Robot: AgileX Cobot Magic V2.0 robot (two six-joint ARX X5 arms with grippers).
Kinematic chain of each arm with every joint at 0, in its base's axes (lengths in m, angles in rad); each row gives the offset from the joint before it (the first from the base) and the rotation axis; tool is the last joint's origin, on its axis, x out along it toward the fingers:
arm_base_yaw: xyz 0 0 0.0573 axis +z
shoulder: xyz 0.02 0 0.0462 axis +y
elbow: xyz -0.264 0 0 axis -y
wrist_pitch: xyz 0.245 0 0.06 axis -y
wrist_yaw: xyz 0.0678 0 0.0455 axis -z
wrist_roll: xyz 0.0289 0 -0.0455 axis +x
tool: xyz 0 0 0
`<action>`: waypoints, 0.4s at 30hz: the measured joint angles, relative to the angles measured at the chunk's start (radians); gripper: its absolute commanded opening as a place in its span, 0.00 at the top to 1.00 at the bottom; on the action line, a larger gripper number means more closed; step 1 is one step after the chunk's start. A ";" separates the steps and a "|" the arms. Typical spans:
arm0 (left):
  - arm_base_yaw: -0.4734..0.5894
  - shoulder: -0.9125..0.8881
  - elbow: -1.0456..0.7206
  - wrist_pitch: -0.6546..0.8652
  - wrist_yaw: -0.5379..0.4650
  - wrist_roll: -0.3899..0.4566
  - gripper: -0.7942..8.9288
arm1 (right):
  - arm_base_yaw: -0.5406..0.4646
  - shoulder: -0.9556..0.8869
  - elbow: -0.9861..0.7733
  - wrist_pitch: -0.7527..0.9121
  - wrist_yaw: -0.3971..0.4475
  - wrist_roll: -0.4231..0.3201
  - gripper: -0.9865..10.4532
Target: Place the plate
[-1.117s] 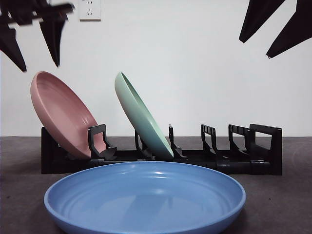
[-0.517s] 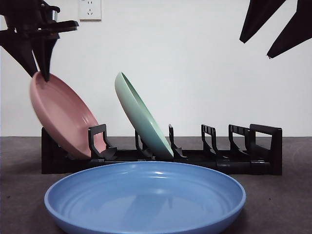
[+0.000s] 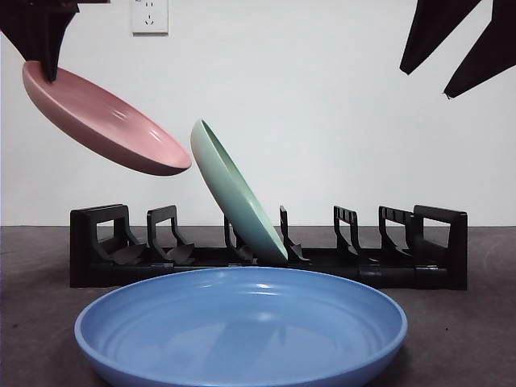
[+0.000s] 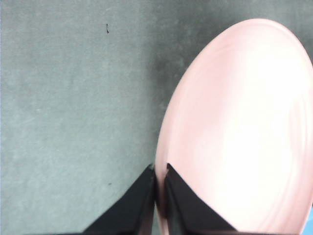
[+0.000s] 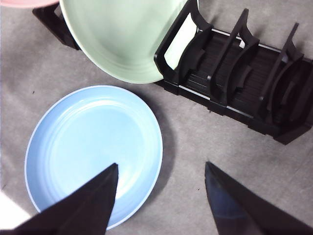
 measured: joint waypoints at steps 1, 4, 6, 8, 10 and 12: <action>0.000 -0.018 0.000 -0.012 0.000 0.005 0.90 | 0.000 0.000 0.000 0.000 0.000 -0.003 0.67; 0.004 -0.094 -0.002 -0.039 0.000 0.015 0.90 | 0.000 0.000 0.000 0.000 0.002 -0.006 0.67; 0.010 -0.144 -0.013 -0.046 0.000 0.019 0.90 | 0.000 0.000 0.000 0.000 0.002 -0.010 0.67; 0.024 -0.207 -0.046 -0.053 0.001 0.022 0.90 | 0.000 0.000 0.000 0.000 0.002 -0.011 0.67; 0.037 -0.259 -0.095 -0.050 0.004 0.023 0.90 | 0.000 0.000 0.000 0.000 0.002 -0.017 0.67; 0.047 -0.307 -0.152 -0.046 0.007 0.023 0.90 | 0.000 0.000 0.000 0.000 0.002 -0.025 0.67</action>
